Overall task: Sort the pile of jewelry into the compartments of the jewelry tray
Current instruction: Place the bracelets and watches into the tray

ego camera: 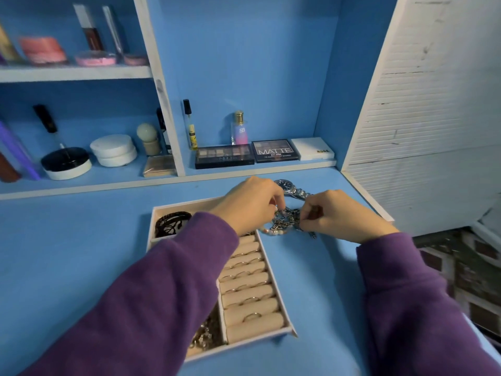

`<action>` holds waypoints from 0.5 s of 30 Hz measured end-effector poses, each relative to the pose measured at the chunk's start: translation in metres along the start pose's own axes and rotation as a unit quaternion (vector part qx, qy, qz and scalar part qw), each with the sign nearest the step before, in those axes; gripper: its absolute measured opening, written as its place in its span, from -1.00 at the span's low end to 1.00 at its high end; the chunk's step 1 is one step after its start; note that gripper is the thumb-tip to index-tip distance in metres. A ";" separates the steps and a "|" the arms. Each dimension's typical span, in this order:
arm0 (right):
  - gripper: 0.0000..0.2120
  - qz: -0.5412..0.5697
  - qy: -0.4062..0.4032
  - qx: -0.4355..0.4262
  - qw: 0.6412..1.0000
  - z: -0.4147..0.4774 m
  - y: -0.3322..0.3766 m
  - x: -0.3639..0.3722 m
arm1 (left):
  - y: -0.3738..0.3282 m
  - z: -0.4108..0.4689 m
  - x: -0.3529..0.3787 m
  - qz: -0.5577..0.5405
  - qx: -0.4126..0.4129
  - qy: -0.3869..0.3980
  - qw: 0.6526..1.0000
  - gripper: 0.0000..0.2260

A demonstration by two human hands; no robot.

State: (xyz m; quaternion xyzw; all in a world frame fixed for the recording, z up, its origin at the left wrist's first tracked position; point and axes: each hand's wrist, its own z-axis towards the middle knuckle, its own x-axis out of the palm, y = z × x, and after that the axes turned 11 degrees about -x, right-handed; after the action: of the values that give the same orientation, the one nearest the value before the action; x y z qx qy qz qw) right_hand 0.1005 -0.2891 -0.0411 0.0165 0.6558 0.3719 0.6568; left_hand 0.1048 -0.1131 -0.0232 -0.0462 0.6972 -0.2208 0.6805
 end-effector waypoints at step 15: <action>-0.92 0.023 -0.207 -0.008 0.978 0.002 -0.009 0.000 | -0.011 -0.001 0.009 0.104 0.019 0.021 0.994 -0.81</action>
State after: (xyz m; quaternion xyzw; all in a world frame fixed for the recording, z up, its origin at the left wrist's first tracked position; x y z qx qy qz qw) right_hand 0.1068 -0.2946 -0.0457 0.1028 0.5025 0.3805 0.7695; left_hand 0.1004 -0.1257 -0.0275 0.0442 0.7082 -0.1636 0.6854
